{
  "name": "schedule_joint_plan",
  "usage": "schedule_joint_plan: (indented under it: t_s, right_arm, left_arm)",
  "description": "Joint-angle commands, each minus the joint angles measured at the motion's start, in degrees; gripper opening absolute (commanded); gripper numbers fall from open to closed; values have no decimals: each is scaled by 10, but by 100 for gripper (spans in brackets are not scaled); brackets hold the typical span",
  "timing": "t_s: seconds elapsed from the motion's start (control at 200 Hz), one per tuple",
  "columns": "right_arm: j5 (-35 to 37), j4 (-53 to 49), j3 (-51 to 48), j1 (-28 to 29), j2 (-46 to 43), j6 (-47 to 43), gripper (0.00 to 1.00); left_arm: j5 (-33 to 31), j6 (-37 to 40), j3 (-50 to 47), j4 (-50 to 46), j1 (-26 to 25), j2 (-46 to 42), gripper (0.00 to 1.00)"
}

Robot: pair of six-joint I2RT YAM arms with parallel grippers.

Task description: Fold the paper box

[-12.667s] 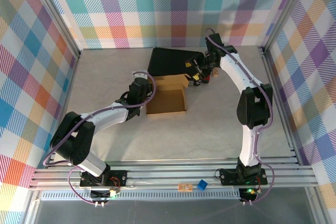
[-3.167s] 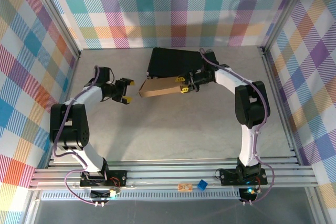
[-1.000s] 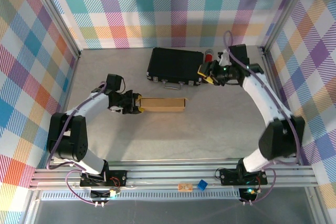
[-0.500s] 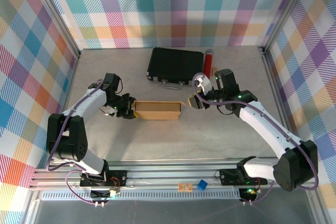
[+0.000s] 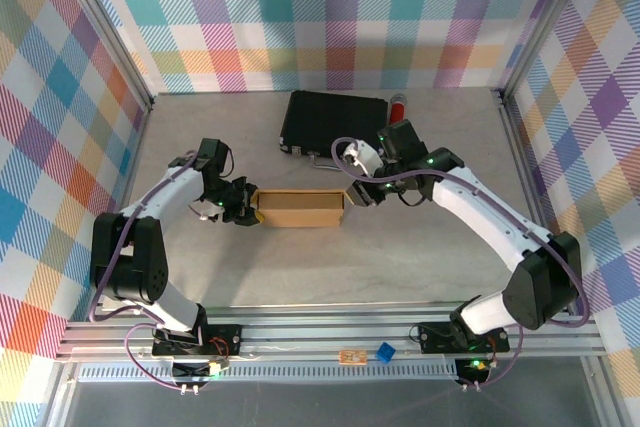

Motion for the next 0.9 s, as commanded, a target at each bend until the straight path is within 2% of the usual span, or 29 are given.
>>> schedule_joint_plan:
  t_s: [0.0,0.395,0.75,0.895]
  right_arm:
    - [20,-35,24,10,14,-17,30]
    - [55,-39,68,25,72,-2,18]
    - [67,-45,90,33,99,24,0]
    - [86,-44,97,49,107,54,0]
  left_arm:
    - [-17,-6,14,-16,5,12,13]
    - [-14,-5,18,-13,5,26,13]
    - [-8,-36,10,15,6,35,13]
    - [-5,-51,9,27,6,41,13]
